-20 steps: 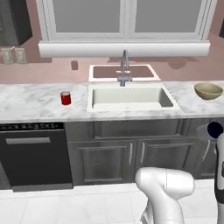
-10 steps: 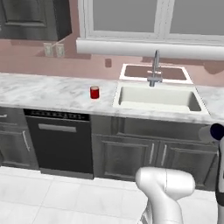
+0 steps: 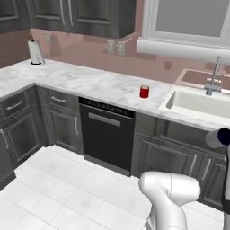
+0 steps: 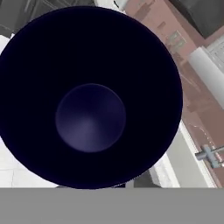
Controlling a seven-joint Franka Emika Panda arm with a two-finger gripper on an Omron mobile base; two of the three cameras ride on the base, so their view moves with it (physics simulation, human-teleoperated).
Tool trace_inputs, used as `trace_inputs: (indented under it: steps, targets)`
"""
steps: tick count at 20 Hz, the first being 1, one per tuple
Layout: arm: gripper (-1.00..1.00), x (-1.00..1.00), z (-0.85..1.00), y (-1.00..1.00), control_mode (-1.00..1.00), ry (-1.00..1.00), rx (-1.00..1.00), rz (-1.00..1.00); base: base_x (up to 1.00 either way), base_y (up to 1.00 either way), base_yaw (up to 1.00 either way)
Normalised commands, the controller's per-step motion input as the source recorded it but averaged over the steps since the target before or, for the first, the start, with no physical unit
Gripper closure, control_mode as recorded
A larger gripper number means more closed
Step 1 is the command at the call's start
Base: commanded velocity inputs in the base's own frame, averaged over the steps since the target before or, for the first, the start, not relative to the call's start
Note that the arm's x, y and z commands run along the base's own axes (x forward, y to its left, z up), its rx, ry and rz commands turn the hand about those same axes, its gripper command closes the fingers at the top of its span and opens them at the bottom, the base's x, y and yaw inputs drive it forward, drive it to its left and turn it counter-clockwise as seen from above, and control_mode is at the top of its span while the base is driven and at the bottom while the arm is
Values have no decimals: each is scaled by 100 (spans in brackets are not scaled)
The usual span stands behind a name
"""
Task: Clear the mugs and bowl far away from the sink.
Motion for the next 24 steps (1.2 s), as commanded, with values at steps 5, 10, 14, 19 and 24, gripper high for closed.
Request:
trace_inputs:
  steps: [5, 10, 14, 19, 24]
  targets:
    - [100, 0, 0, 0, 100, 0, 0, 0, -15, 0, 62]
    - [100, 0, 0, 0, 100, 0, 0, 0, -15, 0, 63]
    - [100, 0, 0, 0, 100, 0, 0, 0, -18, 0, 62]
    - [100, 0, 0, 0, 100, 0, 0, 0, -13, 0, 63]
    - [100, 0, 0, 0, 100, 0, 0, 0, -7, 0, 64]
